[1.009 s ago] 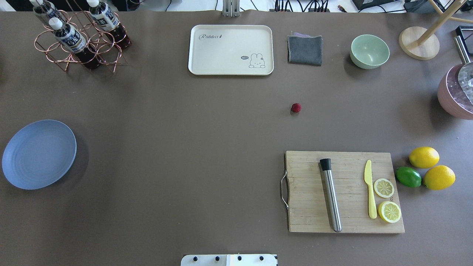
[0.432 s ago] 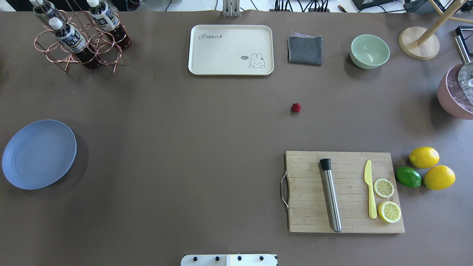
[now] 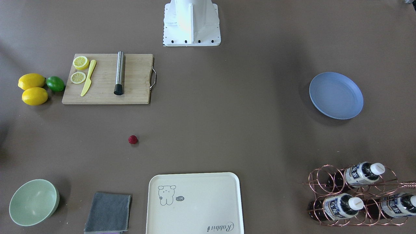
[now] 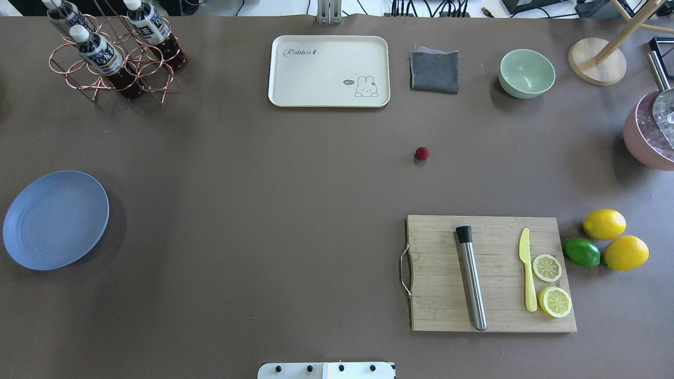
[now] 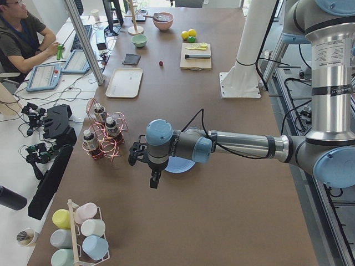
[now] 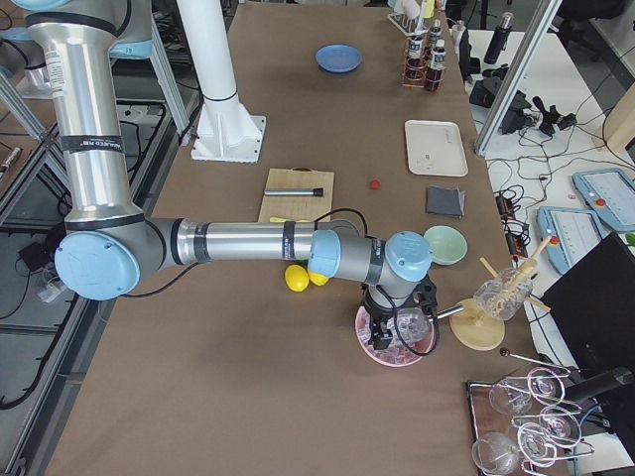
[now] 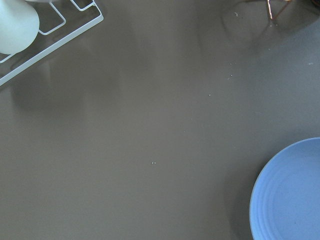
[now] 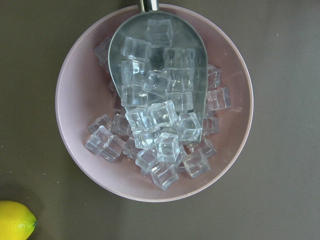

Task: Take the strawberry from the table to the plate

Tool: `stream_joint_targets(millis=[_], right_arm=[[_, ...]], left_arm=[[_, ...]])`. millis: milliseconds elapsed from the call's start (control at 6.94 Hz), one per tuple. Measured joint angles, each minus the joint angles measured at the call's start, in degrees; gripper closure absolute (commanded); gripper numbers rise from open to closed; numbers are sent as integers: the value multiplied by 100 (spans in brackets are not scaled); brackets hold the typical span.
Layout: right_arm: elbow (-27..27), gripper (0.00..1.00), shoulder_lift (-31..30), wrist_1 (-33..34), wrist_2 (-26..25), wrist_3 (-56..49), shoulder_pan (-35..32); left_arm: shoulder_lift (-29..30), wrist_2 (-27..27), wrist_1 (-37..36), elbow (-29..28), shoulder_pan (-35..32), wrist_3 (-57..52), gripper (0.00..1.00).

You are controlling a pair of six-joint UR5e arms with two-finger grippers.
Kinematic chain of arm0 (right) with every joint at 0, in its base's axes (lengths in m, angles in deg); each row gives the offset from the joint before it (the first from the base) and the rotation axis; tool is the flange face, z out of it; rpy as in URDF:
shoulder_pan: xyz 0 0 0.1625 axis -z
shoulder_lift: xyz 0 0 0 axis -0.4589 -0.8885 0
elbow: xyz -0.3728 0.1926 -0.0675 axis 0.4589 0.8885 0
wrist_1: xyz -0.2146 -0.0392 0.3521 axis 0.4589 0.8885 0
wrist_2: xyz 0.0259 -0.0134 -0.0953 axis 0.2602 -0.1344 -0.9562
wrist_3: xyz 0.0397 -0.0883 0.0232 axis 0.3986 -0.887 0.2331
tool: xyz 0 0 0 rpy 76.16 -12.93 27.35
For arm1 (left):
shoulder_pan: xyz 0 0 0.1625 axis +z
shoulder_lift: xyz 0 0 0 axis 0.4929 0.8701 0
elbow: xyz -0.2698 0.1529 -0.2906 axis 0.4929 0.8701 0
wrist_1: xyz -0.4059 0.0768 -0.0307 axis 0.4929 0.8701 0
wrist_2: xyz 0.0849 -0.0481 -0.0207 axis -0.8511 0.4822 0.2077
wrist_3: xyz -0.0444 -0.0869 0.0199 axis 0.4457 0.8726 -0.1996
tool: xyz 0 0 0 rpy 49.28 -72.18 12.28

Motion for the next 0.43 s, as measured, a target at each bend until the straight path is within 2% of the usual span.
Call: stream_joint_targets(millis=[432], right_arm=[[-137,0,-24,3,34,152,4]], left_arm=[[-37,-13,46,66,282,167,3]])
